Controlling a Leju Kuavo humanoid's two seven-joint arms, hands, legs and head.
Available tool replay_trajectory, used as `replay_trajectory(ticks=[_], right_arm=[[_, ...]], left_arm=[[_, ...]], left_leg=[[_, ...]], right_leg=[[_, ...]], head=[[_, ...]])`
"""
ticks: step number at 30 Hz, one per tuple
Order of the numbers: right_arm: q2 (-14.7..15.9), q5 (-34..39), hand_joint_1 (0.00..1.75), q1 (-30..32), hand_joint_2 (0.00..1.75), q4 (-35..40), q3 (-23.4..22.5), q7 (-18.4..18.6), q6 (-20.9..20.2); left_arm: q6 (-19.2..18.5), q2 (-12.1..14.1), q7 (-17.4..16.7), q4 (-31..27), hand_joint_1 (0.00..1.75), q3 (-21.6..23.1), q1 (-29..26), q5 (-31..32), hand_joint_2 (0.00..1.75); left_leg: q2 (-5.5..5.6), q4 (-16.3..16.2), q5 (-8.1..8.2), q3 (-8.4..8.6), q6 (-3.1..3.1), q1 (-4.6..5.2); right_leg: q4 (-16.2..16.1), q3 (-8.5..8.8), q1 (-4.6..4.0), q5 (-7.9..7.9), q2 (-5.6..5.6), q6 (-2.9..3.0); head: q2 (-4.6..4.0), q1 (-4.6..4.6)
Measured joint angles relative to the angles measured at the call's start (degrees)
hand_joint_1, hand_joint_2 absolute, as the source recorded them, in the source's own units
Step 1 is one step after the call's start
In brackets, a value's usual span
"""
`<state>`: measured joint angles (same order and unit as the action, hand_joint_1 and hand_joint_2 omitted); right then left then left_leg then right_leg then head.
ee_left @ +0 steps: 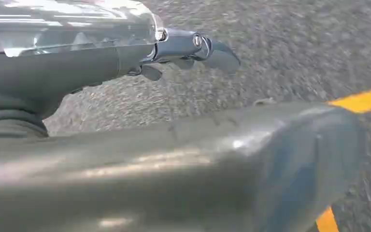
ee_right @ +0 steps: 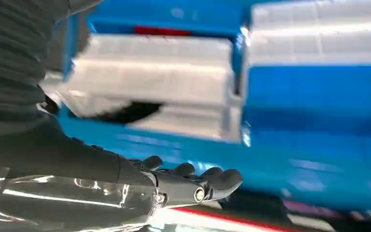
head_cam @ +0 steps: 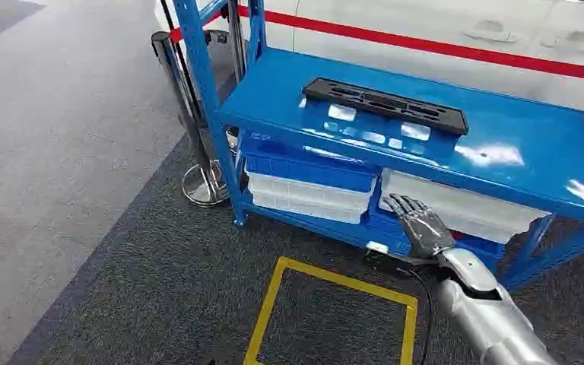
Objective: Take the parts from the cabinet and place them on the table.
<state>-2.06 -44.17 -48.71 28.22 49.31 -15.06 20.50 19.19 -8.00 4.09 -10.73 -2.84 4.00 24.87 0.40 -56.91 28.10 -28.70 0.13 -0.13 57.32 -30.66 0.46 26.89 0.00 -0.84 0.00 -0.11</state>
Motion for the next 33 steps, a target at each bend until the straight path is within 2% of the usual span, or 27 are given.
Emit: replay_trajectory(ticks=[5, 21, 29, 33], right_arm=[[2.1, -0.04, 0.0, 1.64, 1.75, 0.81, -0.39, 0.28, -0.83], [2.08, -0.72, 0.0, -2.43, 1.75, 0.11, -0.98, -0.66, -2.32], [-0.37, -2.34, 0.0, -9.6, 1.75, -0.66, -0.85, 0.76, -7.91], [-2.01, -2.95, 0.0, -12.01, 1.75, -1.42, -0.59, 1.27, -9.22]], left_arm=[[-0.61, -0.15, -0.99, 0.0, 0.0, 0.72, 0.84, -0.09, 0.0], [-0.18, -0.24, -1.18, 0.0, 0.0, 0.7, 0.83, -0.22, 0.0], [-0.22, -0.37, -1.25, 0.0, 0.0, 0.7, 1.34, -0.22, 0.0], [-0.24, -0.5, -1.23, 0.0, 0.0, 0.7, 1.41, -0.2, 0.0]], left_leg=[[-0.05, -0.02, 0.0, -0.02, 0.0, 0.0], [-0.04, -0.01, -0.05, -0.07, 0.02, -0.01], [-0.05, -0.02, -0.12, -0.17, 0.06, -0.01], [-0.05, -0.02, -0.13, -0.19, 0.06, -0.01]], right_leg=[[0.0, -0.06, -0.01, -0.03, 0.04, -0.03], [0.04, -0.06, -0.04, -0.06, 0.03, -0.03], [0.05, -0.19, -0.03, -0.12, 0.03, -0.04], [0.06, -0.2, -0.04, -0.12, 0.04, -0.04]], head=[[0.0, 0.0], [0.0, 0.0], [0.0, 0.0], [0.0, 0.0]])
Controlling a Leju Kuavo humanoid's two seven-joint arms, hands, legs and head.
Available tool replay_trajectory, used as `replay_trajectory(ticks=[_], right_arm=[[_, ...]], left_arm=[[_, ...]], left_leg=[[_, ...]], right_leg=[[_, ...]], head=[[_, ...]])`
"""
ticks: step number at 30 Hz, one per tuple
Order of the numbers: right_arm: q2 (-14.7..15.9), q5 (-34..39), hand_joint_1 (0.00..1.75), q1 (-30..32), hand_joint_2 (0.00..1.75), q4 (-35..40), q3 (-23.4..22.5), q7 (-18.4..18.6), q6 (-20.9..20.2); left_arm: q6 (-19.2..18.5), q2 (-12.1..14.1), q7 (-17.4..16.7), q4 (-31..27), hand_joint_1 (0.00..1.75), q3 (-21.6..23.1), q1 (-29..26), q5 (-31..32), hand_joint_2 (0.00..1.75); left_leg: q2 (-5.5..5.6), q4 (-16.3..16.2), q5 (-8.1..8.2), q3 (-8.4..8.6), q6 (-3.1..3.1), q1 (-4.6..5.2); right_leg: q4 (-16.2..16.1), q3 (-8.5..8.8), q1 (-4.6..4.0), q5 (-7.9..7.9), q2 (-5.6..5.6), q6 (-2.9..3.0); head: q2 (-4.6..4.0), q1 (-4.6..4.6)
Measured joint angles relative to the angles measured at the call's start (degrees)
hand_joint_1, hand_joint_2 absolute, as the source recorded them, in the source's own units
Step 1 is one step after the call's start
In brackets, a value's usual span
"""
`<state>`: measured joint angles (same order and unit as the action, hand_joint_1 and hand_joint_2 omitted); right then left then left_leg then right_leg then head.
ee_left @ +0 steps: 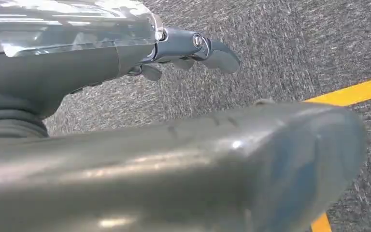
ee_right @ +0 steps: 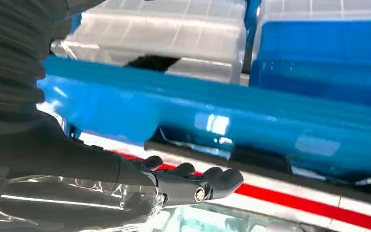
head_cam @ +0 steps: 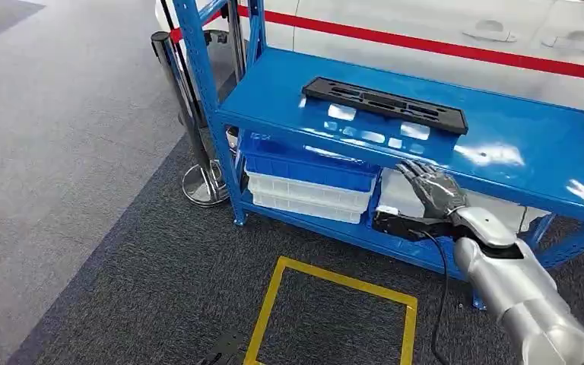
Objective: Take the parts from the cabinet and place them on the table.
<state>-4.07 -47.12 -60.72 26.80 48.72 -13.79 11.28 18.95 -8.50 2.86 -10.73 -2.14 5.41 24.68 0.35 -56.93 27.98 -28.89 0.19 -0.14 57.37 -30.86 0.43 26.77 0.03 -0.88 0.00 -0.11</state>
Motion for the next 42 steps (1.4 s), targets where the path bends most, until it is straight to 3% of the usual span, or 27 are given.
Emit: replay_trajectory(ticks=[9, 15, 17, 18, 19, 21, 24, 25, 26, 27, 29, 30, 31, 32, 34, 36, 37, 39, 40, 41, 42], right_arm=[[-4.11, -0.7, 0.0, -1.3, 1.75, -2.29, 2.01, 0.83, -0.46], [-4.7, -0.72, 0.0, -1.09, 1.75, -3.26, 2.71, 0.79, -0.44], [-4.74, -0.72, 0.0, -0.95, 1.75, -3.52, 2.91, 0.7, -0.39], [-4.76, -0.74, 0.0, -0.86, 1.75, -3.63, 3.02, 0.66, -0.37], [-4.78, -0.81, 0.0, -0.8, 1.75, -3.71, 3.1, 0.66, -0.35], [-4.81, -0.87, 0.0, -0.94, 1.75, -3.8, 3.15, 0.74, -0.26], [-4.81, -0.9, 0.0, -0.36, 1.75, -4.11, 3.41, 1.11, -0.26], [-4.81, -0.9, 0.0, -0.03, 1.75, -4.22, 3.56, 1.27, -0.26], [-4.81, -0.9, 0.0, 0.12, 1.75, -4.28, 3.61, 1.29, -0.24], [-4.81, -0.9, 0.0, 0.1, 1.75, -4.35, 3.67, 1.42, -0.24], [-4.78, -0.87, 0.0, -0.06, 1.75, -4.44, 3.72, 1.6, -0.31], [-4.7, -0.87, 0.0, -0.02, 1.75, -4.63, 3.72, 1.68, -0.44], [-4.68, -0.85, 0.0, -0.25, 1.75, -4.81, 3.74, 1.77, -0.66], [-4.98, -0.87, 0.0, -0.11, 1.75, -4.81, 3.83, 1.81, -0.92], [-4.89, -0.85, 0.0, -0.39, 1.75, -4.94, 3.85, 1.9, -1.07], [-5.0, -0.76, 0.0, -0.73, 1.75, -4.98, 3.87, 1.73, -1.11], [-5.05, -0.72, 0.0, -0.8, 1.75, -5.0, 3.87, 1.64, -1.22], [-5.07, -0.7, 0.0, -0.66, 1.75, -5.18, 3.89, 1.51, -1.42], [-5.07, -0.7, 0.0, -0.59, 1.75, -5.26, 3.89, 1.49, -1.35], [-5.07, -0.7, 0.0, -0.59, 1.75, -5.33, 3.89, 1.44, -1.18], [-5.09, -0.68, 0.0, -0.62, 1.75, -5.38, 3.89, 1.42, -0.94]], left_arm=[[-0.22, -0.09, 0.33, 0.0, 0.0, -0.28, 0.01, -0.96, 0.0], [-1.53, -0.09, 0.87, 0.0, 0.0, -0.72, -0.17, -2.12, 0.0], [-1.6, -0.09, 0.9, 0.0, 0.0, -1.03, -0.21, -2.29, 0.0], [-1.62, -0.09, 0.9, 0.0, 0.0, -1.18, -0.2, -2.3, 0.0], [-1.68, -0.09, 0.9, 0.0, 0.0, -1.31, -0.22, -2.25, 0.0], [-1.77, -0.11, 0.92, 0.0, 0.0, -1.55, -0.3, -2.23, 0.0], [-1.95, -0.2, 0.92, 0.0, 0.0, -1.64, -0.33, -2.1, 0.0], [-2.03, -0.22, 0.9, 0.0, 0.0, -1.64, -0.36, -2.1, 0.0], [-2.12, -0.22, 0.9, 0.0, 0.0, -1.64, -0.38, -2.1, 0.0], [-2.19, -0.24, 0.9, 0.0, 0.0, -1.66, -0.4, -2.1, 0.0], [-2.32, -0.24, 0.81, 0.0, 0.0, -1.68, -0.4, -2.1, 0.0], [-2.36, -0.24, 0.79, 0.02, 0.0, -1.68, -0.46, -2.1, 0.0], [-2.36, -0.24, 0.79, 0.02, 0.0, -1.7, -0.17, -2.1, 0.0], [-2.34, -0.24, 0.76, 0.02, 0.0, -1.73, -0.09, -2.14, 0.0], [-2.32, -0.26, 0.79, 0.02, 0.0, -1.73, -0.13, -2.1, 0.0], [-2.32, -0.26, 0.77, 0.02, 0.0, -1.73, 0.0, -2.14, 0.0], [-2.34, -0.26, 0.77, 0.02, 0.0, -1.75, 0.04, -2.16, 0.0], [-2.38, -0.22, 0.77, 0.02, 0.0, -1.86, 0.04, -2.16, 0.0], [-2.42, -0.22, 0.77, 0.02, 0.0, -1.9, -0.08, -2.16, 0.0], [-2.45, -0.2, 0.76, 0.02, 0.0, -1.92, -0.23, -2.16, 0.0], [-2.45, -0.2, 0.77, 0.02, 0.0, -1.92, -0.33, -2.16, 0.0]], left_leg=[[0.0, 0.0, 0.0, -0.02, 0.0, -0.01], [0.04, -0.64, 0.07, -0.66, 0.13, 0.22], [0.03, -0.62, 0.11, -0.94, 0.46, 0.29], [0.05, -0.35, 0.17, -1.21, 0.98, 0.16], [0.14, 0.15, 0.46, -0.29, 1.53, -0.14], [0.06, 0.57, 0.48, 0.38, 1.89, -0.21], [-0.08, 0.41, 0.47, 0.87, 1.9, -0.22], [0.0, 0.39, 0.72, 1.17, 1.75, -0.28], [0.13, 0.37, 1.1, 1.54, 1.59, -0.33], [0.31, 0.34, 1.68, 2.19, 1.36, -0.4], [0.36, 0.34, 3.13, 3.85, 0.76, -0.51], [0.3, 0.18, 3.72, 4.21, 0.29, -0.42], [0.21, 0.17, 4.11, 3.75, -0.27, -0.39], [0.09, 0.43, 4.28, 3.57, -0.51, -0.39], [0.0, 0.24, 3.97, 4.08, -1.22, -0.52], [-0.04, -4.54, 3.34, 1.89, -1.69, -0.6], [-0.04, -8.94, 4.16, -0.8, -1.92, -0.64], [-0.04, -16.61, 8.46, -6.48, -2.22, -0.67], [-0.04, -18.54, 9.77, -8.6, -2.33, -0.67], [-0.04, -18.23, 9.16, -9.6, -2.23, -0.67], [-0.04, -15.7, 6.44, -9.53, -1.99, -0.65]], right_leg=[[0.0, -0.01, 0.0, 0.0, -0.01, 0.0], [-0.02, -0.35, 0.31, -0.23, -0.04, -0.33], [-0.04, -0.38, 0.35, -0.44, -0.04, -0.61], [0.84, -0.54, 0.34, -0.86, -0.02, -0.93], [1.48, -0.72, 0.36, -0.76, -0.04, -1.11], [5.32, -3.3, 0.46, 0.39, -0.01, -1.21], [17.01, -11.48, 0.52, 4.48, -0.01, -1.52], [18.6, -13.32, 0.58, 4.18, -0.02, -1.57], [17.51, -13.85, 0.69, 2.38, -0.03, -1.49], [13.81, -13.12, 0.83, -0.47, -0.04, -1.32], [3.77, -9.96, 0.96, -7.72, -0.18, -1.31], [2.54, -9.98, 0.62, -7.58, -0.11, -1.08], [1.2, -9.79, 0.18, -6.6, -0.12, -0.39], [1.79, -9.93, 0.26, -7.12, 0.0, 0.21], [1.88, -9.71, -0.05, -6.39, 0.15, 1.23], [0.9, -8.09, 0.39, -5.87, 0.21, 1.93], [0.66, -7.54, 0.4, -5.54, 0.2, 2.27], [0.59, -6.73, 0.31, -4.75, 0.22, 2.39], [0.63, -6.34, 0.23, -4.38, 0.26, 2.46], [0.64, -5.89, 0.16, -4.05, 0.35, 2.48], [0.64, -5.32, 0.08, -3.69, 0.41, 2.45]], head=[[0.0, 0.0], [0.0, 0.0], [0.0, 0.0], [0.0, 0.0], [0.0, 0.0], [0.0, 0.0], [0.0, 0.0], [0.0, 0.02], [0.0, 0.02], [0.0, 0.0], [0.0, 0.02], [0.0, 0.0], [0.0, 0.07], [0.0, -0.2], [0.0, -0.22], [0.0, -0.35], [0.0, -0.42], [0.0, -0.42], [0.0, -0.42], [0.0, -0.42], [0.0, -0.42]])
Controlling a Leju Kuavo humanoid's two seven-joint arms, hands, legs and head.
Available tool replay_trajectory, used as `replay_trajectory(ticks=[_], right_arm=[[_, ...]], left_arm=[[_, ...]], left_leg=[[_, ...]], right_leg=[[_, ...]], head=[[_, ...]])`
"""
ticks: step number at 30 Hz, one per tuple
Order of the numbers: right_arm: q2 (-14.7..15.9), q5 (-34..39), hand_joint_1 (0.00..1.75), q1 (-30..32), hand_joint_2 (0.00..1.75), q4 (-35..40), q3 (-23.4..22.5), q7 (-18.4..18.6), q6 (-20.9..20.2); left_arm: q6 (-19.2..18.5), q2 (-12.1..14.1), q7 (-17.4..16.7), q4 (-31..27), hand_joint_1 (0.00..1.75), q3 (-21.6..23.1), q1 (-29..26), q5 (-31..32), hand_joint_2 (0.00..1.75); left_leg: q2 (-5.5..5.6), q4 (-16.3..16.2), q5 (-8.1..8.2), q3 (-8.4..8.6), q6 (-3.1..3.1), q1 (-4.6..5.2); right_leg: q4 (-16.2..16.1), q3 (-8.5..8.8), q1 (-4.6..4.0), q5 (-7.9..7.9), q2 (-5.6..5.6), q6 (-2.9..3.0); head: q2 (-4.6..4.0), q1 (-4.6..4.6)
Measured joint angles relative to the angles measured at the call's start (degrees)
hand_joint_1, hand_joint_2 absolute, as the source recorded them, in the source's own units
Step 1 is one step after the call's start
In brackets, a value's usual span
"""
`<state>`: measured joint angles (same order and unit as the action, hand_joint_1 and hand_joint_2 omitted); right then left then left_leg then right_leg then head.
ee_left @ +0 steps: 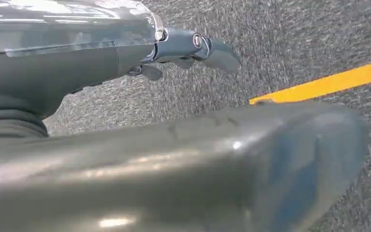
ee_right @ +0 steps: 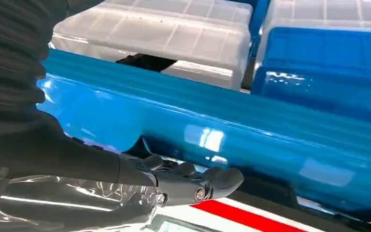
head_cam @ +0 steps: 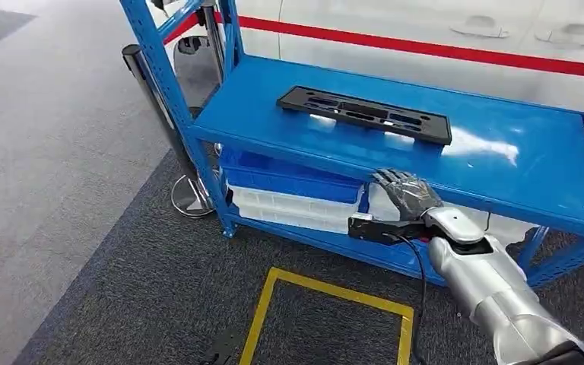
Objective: Take the parts from the cabinet and place them on the table.
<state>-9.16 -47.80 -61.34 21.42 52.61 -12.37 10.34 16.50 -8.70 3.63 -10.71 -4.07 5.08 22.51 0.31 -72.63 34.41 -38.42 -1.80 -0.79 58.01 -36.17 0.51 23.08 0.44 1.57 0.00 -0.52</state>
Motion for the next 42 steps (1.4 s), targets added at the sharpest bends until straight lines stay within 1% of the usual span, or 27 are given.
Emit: replay_trajectory(ticks=[1, 2, 3, 4, 5, 6, 7, 8, 9, 12, 13, 16, 18, 24, 28, 30, 33, 34, 35, 36, 37, 38, 39, 40, 41, 42], right_arm=[[-0.04, 0.0, 0.0, -0.09, 1.75, -0.02, 0.0, 0.0, 0.17], [-0.18, 0.0, 0.0, -0.25, 1.75, -0.02, 0.0, 0.07, 0.46], [-0.33, -0.04, 0.0, -0.47, 1.75, -0.04, 0.02, 0.2, 0.76], [-0.46, -0.04, 0.0, -0.78, 1.75, -0.09, 0.07, 0.35, 0.98], [-0.5, -0.04, 0.0, -1.25, 1.75, -0.09, 0.07, 0.55, 1.09], [-0.68, -0.02, 0.0, -1.57, 1.75, -0.07, 0.07, 0.79, 1.12], [-0.87, 0.07, 0.0, -2.16, 1.75, -0.07, 0.07, 0.87, 0.99], [-0.98, 0.11, 0.0, -3.07, 1.75, -0.07, 0.09, 0.9, 0.68], [-1.16, 0.15, 0.0, -4.26, 1.75, -0.07, 0.09, 0.96, 0.11], [-1.55, 0.04, 0.0, -5.95, 1.75, -0.02, 0.09, 1.11, -1.18], [-1.75, -0.02, 0.0, -6.17, 1.75, -0.02, 0.09, 1.11, -1.38], [-2.14, -0.07, 0.0, -6.74, 1.75, -0.02, 0.2, 1.09, -1.59], [-2.25, -0.15, 0.0, -6.81, 1.75, -0.04, 0.22, 1.01, -1.9], [-2.27, -0.39, 0.0, -6.53, 1.75, -0.09, 1.09, 0.74, -2.45], [-2.36, -0.33, 0.0, -5.94, 1.75, -0.11, 1.16, 0.72, -2.34], [-2.36, -0.33, 0.0, -5.57, 1.75, -0.13, 1.22, 0.76, -2.29], [-2.36, -0.33, 0.0, -4.7, 1.75, -0.17, 1.33, 0.92, -2.12], [-2.36, -0.35, 0.0, -4.45, 1.75, -0.17, 1.38, 0.96, -2.06], [-2.38, -0.39, 0.0, -4.28, 1.75, -0.17, 1.42, 1.03, -2.03], [-2.36, -0.42, 0.0, -4.04, 1.75, -0.17, 1.46, 1.14, -1.99], [-2.36, -0.46, 0.0, -3.92, 1.75, -0.17, 1.53, 1.2, -1.99], [-2.36, -0.48, 0.0, -3.82, 1.75, -0.2, 1.55, 1.31, -1.99], [-2.36, -0.5, 0.0, -3.84, 1.75, -0.2, 1.57, 1.4, -2.01], [-2.36, -0.52, 0.0, -3.8, 1.75, -0.22, 1.57, 1.44, -2.03], [-2.36, -0.57, 0.0, -3.58, 1.75, -0.28, 1.62, 1.46, -2.03], [-2.34, -0.55, 0.0, -3.17, 1.75, -0.37, 1.62, 1.51, -2.03]], left_arm=[[0.0, 0.0, -0.02, 0.0, 0.0, 0.0, 0.02, 0.02, 0.0], [0.0, 0.0, -0.04, 0.0, 0.0, -0.02, 0.05, 0.07, 0.0], [0.0, 0.07, -0.17, 0.02, 0.0, -0.07, -0.02, 0.07, 0.0], [-0.02, 0.13, -0.39, 0.07, 0.0, -0.09, 0.06, 0.09, 0.0], [-0.02, 0.11, -0.44, 0.07, 0.0, -0.07, 0.24, 0.11, 0.0], [-0.02, 0.13, -0.55, 0.07, 0.0, -0.09, 0.12, 0.11, 0.0], [-0.02, 0.18, -0.66, 0.07, 0.0, -0.09, 0.03, 0.11, 0.0], [-0.02, 0.22, -0.7, 0.07, 0.0, -0.09, 0.07, 0.11, 0.0], [-0.04, 0.22, -0.7, 0.07, 0.0, -0.09, 0.17, 0.11, 0.0], [-0.09, 0.22, -0.7, 0.07, 0.0, -0.11, 0.28, 0.11, 0.0], [-0.18, 0.22, -0.68, 0.07, 0.0, -0.11, 0.29, 0.11, 0.0], [-0.39, 0.2, -0.5, 0.07, 0.0, -0.09, 0.41, 0.15, 0.0], [-0.57, 0.18, -0.48, 0.07, 0.0, -0.09, 0.52, 0.13, 0.0], [-0.9, 0.17, -0.53, 0.07, 0.0, -0.09, 0.64, 0.13, 0.0], [-0.98, 0.18, -0.61, 0.07, 0.0, -0.11, 0.62, 0.13, 0.0], [-1.14, 0.2, -0.63, 0.07, 0.0, -0.11, 0.62, 0.13, 0.0], [-1.6, 0.2, -0.52, 0.07, 0.0, -0.11, 0.56, 0.13, 0.0], [-1.68, 0.2, -0.52, 0.07, 0.0, -0.11, 0.56, 0.13, 0.0], [-1.68, 0.22, -0.52, 0.07, 0.0, -0.11, 0.58, 0.11, 0.0], [-1.7, 0.22, -0.52, 0.07, 0.0, -0.11, 0.57, 0.09, 0.0], [-1.84, 0.2, -0.52, 0.07, 0.0, -0.11, 0.52, 0.07, 0.0], [-1.88, 0.13, -0.5, 0.07, 0.0, -0.13, 0.45, 0.07, 0.0], [-1.88, 0.13, -0.42, 0.07, 0.0, -0.15, 0.5, 0.05, 0.0], [-1.88, 0.13, -0.35, 0.07, 0.0, -0.15, 0.56, 0.07, 0.0], [-1.92, 0.11, -0.31, 0.07, 0.0, -0.15, 0.58, 0.07, 0.0], [-1.97, 0.11, -0.24, 0.07, 0.0, -0.15, 0.53, 0.04, 0.0]], left_leg=[[0.0, 4.33, -4.0, 0.94, 0.34, 0.02], [-0.02, 9.6, -8.43, 2.3, 0.77, 0.1], [-0.14, 13.72, -11.46, 2.95, 1.26, 0.25], [-0.14, 14.14, -9.7, 2.92, 1.42, 0.61], [-0.09, 14.56, -9.98, 3.3, 1.7, 0.68], [-0.03, 14.73, -10.65, 3.21, 1.98, 0.74], [0.04, 14.9, -10.65, 3.28, 2.02, 0.79], [0.15, 15.22, -11.21, 3.25, 1.66, 0.46], [0.23, 15.22, -11.2, 3.17, 1.68, 0.68], [0.29, 15.13, -11.01, 3.25, 2.04, 0.75], [0.29, 15.11, -11.0, 3.24, 2.06, 0.76], [0.29, 15.03, -10.88, 3.23, 2.39, 0.84], [0.29, 14.99, -10.89, 3.23, 2.47, 0.88], [0.26, 14.96, -10.86, 3.25, 2.58, 0.94], [0.26, 14.96, -10.88, 3.26, 2.6, 0.92], [0.26, 14.72, -10.77, 3.19, 2.7, 1.14], [0.26, 14.65, -10.71, 3.18, 2.78, 1.16], [0.27, 14.59, -10.66, 3.15, 2.87, 1.18], [0.28, 14.64, -10.54, 3.12, 3.11, 1.25], [0.27, 15.26, -10.36, 3.1, 3.52, 1.2], [0.23, 15.51, -10.21, 3.76, 4.07, 0.99], [0.13, 15.84, -10.4, 4.37, 4.24, 0.74], [0.1, 15.83, -10.36, 4.63, 4.4, 0.75], [0.06, 15.82, -10.28, 4.74, 4.47, 0.75], [0.04, 15.8, -10.17, 4.78, 4.52, 0.76], [0.05, 15.75, -10.02, 4.86, 4.42, 0.75]], right_leg=[[0.0, 0.6, -0.05, 0.37, 0.04, -0.08], [0.0, 1.15, -0.15, 0.66, 0.04, -0.15], [-0.04, 1.33, -0.15, 0.89, 0.05, -0.29], [0.13, 1.37, -0.37, 0.97, 0.11, -0.55], [0.23, 0.98, -0.34, 1.11, 0.22, -0.96], [0.19, 1.01, -0.33, 1.25, 0.2, -1.31], [-0.22, 1.18, -0.26, 1.18, 0.17, -1.53], [0.09, 1.08, -0.53, 1.0, 0.09, -1.11], [-0.06, 1.02, -0.33, 1.1, 0.06, -1.02], [-0.37, 1.34, -0.32, 1.11, 0.02, -1.06], [-0.45, 1.37, -0.32, 1.1, 0.02, -1.07], [-0.57, 1.44, -0.27, 1.05, 0.02, -1.17], [-0.68, 1.51, -0.21, 0.98, 0.0, -1.6], [-0.72, 1.51, -0.16, 0.94, 0.01, -2.06], [-0.71, 1.49, -0.18, 0.92, 0.0, -2.15], [-0.75, 1.5, 0.07, 0.92, -0.02, -2.38], [-0.72, 1.52, 0.09, 0.95, -0.02, -2.46], [-0.72, 1.52, 0.11, 0.94, -0.02, -2.55], [-0.92, 1.55, 0.17, 0.91, -0.02, -2.74], [0.21, 1.61, 0.16, 0.34, -0.02, -3.07], [0.28, 1.69, -0.01, 0.29, 0.0, -3.37], [0.97, 1.23, 0.24, 1.03, -0.1, -3.29], [2.89, 0.38, 0.23, 2.32, -0.13, -3.24], [6.32, -1.4, 0.26, 4.22, -0.08, -3.28], [10.96, -3.95, 0.32, 6.34, -0.1, -3.54], [15.43, -6.56, 0.37, 7.94, -0.12, -3.87]], head=[[0.0, 0.0], [0.0, 0.0], [0.0, 0.0], [0.0, 0.0], [0.0, 0.0], [0.0, 0.0], [0.0, 0.0], [0.0, 0.0], [0.0, 0.0], [0.0, 0.0], [0.0, 0.0], [0.0, 0.0], [0.0, 0.0], [0.0, 0.0], [0.0, 0.0], [0.0, 0.0], [0.0, 0.0], [0.0, 0.0], [0.0, 0.0], [0.0, -0.02], [0.0, 0.0], [0.0, -0.02], [0.0, 0.0], [0.0, 0.02], [0.0, 0.02], [0.0, 0.02]])
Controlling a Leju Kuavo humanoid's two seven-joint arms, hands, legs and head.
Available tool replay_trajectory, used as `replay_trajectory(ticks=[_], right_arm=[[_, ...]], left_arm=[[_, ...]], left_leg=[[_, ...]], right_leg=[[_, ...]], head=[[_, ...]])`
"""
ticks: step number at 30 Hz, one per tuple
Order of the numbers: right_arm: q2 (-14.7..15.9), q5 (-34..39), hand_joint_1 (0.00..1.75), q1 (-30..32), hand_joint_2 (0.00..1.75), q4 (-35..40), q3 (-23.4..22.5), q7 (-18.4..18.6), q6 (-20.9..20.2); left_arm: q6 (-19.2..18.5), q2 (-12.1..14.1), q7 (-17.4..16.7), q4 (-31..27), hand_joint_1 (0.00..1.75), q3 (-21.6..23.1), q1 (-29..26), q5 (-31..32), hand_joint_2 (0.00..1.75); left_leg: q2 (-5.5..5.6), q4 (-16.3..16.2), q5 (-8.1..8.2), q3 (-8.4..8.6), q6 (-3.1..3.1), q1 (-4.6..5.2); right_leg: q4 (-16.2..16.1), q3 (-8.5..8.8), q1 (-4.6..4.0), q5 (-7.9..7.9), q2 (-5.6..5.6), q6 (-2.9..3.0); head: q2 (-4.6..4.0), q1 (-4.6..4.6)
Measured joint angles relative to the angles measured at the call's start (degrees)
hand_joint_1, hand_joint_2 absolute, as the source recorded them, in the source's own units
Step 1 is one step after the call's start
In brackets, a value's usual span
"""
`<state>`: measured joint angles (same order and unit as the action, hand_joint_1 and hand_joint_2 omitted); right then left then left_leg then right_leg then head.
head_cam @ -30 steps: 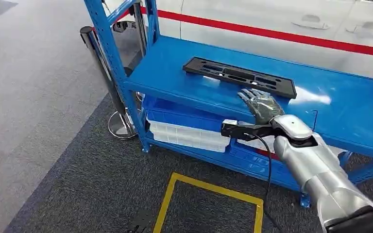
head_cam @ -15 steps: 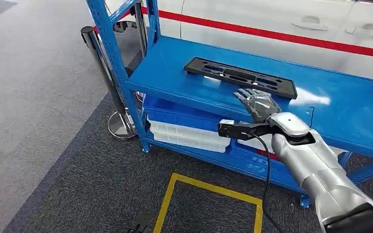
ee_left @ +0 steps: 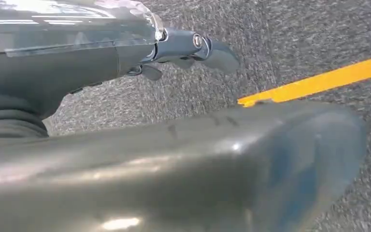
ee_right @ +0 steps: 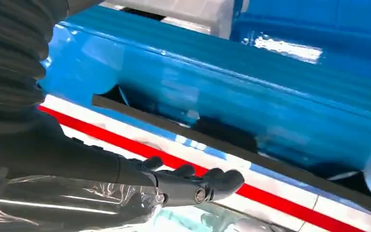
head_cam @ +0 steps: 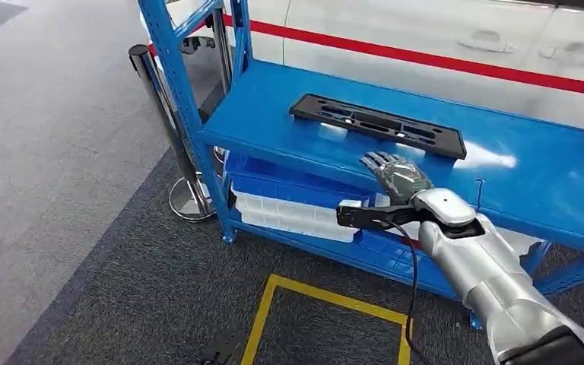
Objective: Take the parts from the cabinet and place them on the table.
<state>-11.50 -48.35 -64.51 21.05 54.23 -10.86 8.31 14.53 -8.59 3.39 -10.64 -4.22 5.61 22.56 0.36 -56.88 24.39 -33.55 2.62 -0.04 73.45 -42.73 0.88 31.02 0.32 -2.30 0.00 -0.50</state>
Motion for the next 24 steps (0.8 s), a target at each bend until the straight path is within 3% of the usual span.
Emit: replay_trajectory(ticks=[1, 2, 3, 5, 6, 7, 8, 10, 11, 12, 13, 15, 17, 18, 19, 20, 21, 22, 24], right_arm=[[0.04, -0.02, 0.0, 0.42, 1.75, -0.11, 0.0, 0.02, 0.0], [0.04, -0.02, 0.0, 0.82, 1.75, -0.2, 0.0, 0.02, 0.02], [0.09, -0.02, 0.0, 1.03, 1.75, -0.28, 0.02, 0.02, 0.07], [0.11, -0.02, 0.0, 1.03, 1.75, -0.31, 0.02, 0.04, 0.2], [0.22, -0.02, 0.0, 1.09, 1.75, -0.37, 0.02, 0.04, 0.31], [0.33, -0.04, 0.0, 1.07, 1.75, -0.41, 0.09, 0.04, 0.39], [0.26, -0.09, 0.0, 1.29, 1.75, -0.44, 0.11, 0.04, 0.44], [0.42, -0.11, 0.0, 1.5, 1.75, -0.5, 0.18, 0.24, 0.48], [0.44, -0.11, 0.0, 1.49, 1.75, -0.41, 0.22, 0.2, 0.5], [0.44, -0.11, 0.0, 1.35, 1.75, -0.44, 0.24, 0.24, 0.48], [0.42, -0.11, 0.0, 1.21, 1.75, -0.44, 0.33, 0.22, 0.48], [0.39, -0.11, 0.0, 1.47, 1.75, -0.44, 0.48, 0.2, 0.35], [0.42, -0.11, 0.0, 1.81, 1.75, -0.5, 0.48, 0.2, 0.2], [0.42, -0.11, 0.0, 1.85, 1.75, -0.5, 0.5, 0.2, 0.17], [0.42, -0.11, 0.0, 1.85, 1.75, -0.5, 0.52, 0.2, 0.15], [0.42, -0.11, 0.0, 1.85, 1.75, -0.5, 0.57, 0.2, 0.15], [0.42, -0.11, 0.0, 1.98, 1.75, -0.52, 0.63, 0.2, 0.09], [0.44, -0.11, 0.0, 2.03, 1.75, -0.61, 0.79, 0.2, 0.04], [0.42, -0.15, 0.0, 2.03, 1.75, -0.52, 0.87, 0.2, 0.0]], left_arm=[[-0.04, 0.02, 0.07, 0.0, 0.0, -0.02, -0.09, 0.0, 0.0], [-0.07, 0.02, 0.09, 0.0, 0.0, -0.02, -0.2, 0.02, 0.0], [-0.07, 0.02, 0.2, 0.0, 0.0, -0.02, -0.31, 0.02, 0.0], [-0.13, 0.0, 0.26, 0.0, 0.0, -0.04, -0.34, 0.02, 0.0], [-0.15, 0.04, 0.31, 0.0, 0.0, -0.04, -0.33, 0.02, 0.0], [-0.15, 0.02, 0.35, 0.0, 0.0, -0.04, -0.1, 0.02, 0.0], [-0.15, 0.02, 0.37, -0.02, 0.0, -0.04, 0.01, -0.02, 0.0], [-0.2, 0.0, 0.39, -0.02, 0.0, -0.04, -0.12, 0.0, 0.0], [-0.24, 0.02, 0.37, -0.02, 0.0, -0.04, -0.1, 0.02, 0.0], [-0.24, 0.02, 0.39, -0.02, 0.0, -0.04, -0.04, 0.02, 0.0], [-0.3, 0.02, 0.39, -0.02, 0.0, -0.04, 0.01, 0.02, 0.0], [-0.31, 0.02, 0.39, -0.02, 0.0, -0.04, -0.12, 0.02, 0.0], [-0.31, 0.02, 0.39, -0.02, 0.0, -0.04, -0.57, 0.04, 0.0], [-0.31, 0.02, 0.39, -0.02, 0.0, -0.04, -0.73, 0.04, 0.0], [-0.31, 0.02, 0.39, -0.02, 0.0, -0.04, -0.79, 0.04, 0.0], [-0.31, 0.02, 0.39, -0.02, 0.0, -0.04, -0.85, 0.04, 0.0], [-0.31, 0.02, 0.39, -0.02, 0.0, -0.04, -1.03, 0.04, 0.0], [-0.31, 0.09, 0.39, 0.02, 0.0, -0.07, -1.25, 0.04, 0.0], [-0.31, 0.07, 0.39, 0.0, 0.0, -0.07, -1.28, 0.04, 0.0]], left_leg=[[0.06, -0.02, 0.34, 0.2, -0.15, -0.03], [0.14, -0.1, 0.62, 0.58, -0.34, -0.1], [0.18, -0.21, 1.04, 1.07, -0.55, -0.15], [0.15, -0.58, 2.22, 2.27, -1.19, -0.35], [0.1, -0.59, 2.69, 2.44, -1.62, -0.32], [0.08, -0.63, 2.81, 2.44, -2.03, -0.23], [0.02, -0.25, 3.1, 2.48, -2.48, -0.24], [0.02, -0.85, 2.81, 3.29, -3.32, -0.22], [-0.13, -2.34, 2.62, 2.37, -3.5, -0.45], [-0.14, -5.6, 1.75, 1.07, -3.58, -0.52], [-0.11, -9.89, 1.77, -1.41, -3.86, -0.59], [-0.13, -17.14, 4.96, -6.89, -4.13, -0.62], [-0.13, -18.41, 9.69, -10.14, -4.13, -0.62], [-0.13, -16.17, 9.97, -10.42, -3.86, -0.61], [-0.13, -12.48, 8.19, -10.14, -3.53, -0.59], [-0.13, -8.33, 4.38, -9.61, -3.12, -0.55], [-0.16, -3.9, -3.1, -9.27, -2.64, -0.4], [-0.2, -0.3, -8.0, -9.75, -2.64, 0.02], [0.04, -1.47, -6.88, -8.51, -2.25, 0.11]], right_leg=[[2.08, -1.48, 0.13, 0.2, -0.02, -0.15], [1.37, -1.58, 0.32, -1.04, -0.02, -0.13], [-1.65, -0.42, 0.48, -3.36, -0.03, -0.18], [-12.3, 4.27, 0.7, -9.85, -0.24, -0.17], [-14.24, 5.17, 0.5, -9.34, -0.23, -0.05], [-15.65, 5.21, -0.14, -7.62, -0.29, 0.83], [-15.42, 5.39, -0.16, -8.07, -0.3, 1.49], [-15.61, 6.05, -0.16, -7.47, -0.23, 2.56], [-15.91, 7.23, 0.1, -7.3, -0.21, 2.98], [-16.11, 8.09, 0.12, -6.88, -0.31, 3.35], [-16.22, 8.82, 0.13, -6.31, -0.28, 3.62], [-16.27, 10.43, 0.02, -4.89, -0.24, 3.74], [-16.27, 12.55, -0.03, -3.17, -0.07, 3.76], [-16.27, 13.83, -0.03, -2.23, 0.06, 3.69], [-16.28, 15.17, -0.06, -1.18, 0.08, 3.59], [-16.31, 16.46, -0.09, -0.15, 0.09, 3.47], [-16.59, 17.04, -0.11, 0.86, 0.06, 3.34], [-16.05, 18.18, -0.45, 1.87, 0.32, 2.91], [-17.07, 20.57, -0.55, 3.23, 0.54, 2.2]], head=[[0.0, 0.0], [0.0, 0.0], [0.0, 0.0], [0.0, 0.0], [0.0, 0.0], [0.0, 0.0], [0.0, -0.07], [0.0, -0.07], [0.0, -0.11], [0.0, -0.07], [0.0, -0.2], [0.0, -0.22], [0.0, -0.22], [0.0, -0.22], [0.0, -0.22], [0.0, -0.22], [0.0, -0.22], [0.0, -0.22], [0.0, -0.22]])
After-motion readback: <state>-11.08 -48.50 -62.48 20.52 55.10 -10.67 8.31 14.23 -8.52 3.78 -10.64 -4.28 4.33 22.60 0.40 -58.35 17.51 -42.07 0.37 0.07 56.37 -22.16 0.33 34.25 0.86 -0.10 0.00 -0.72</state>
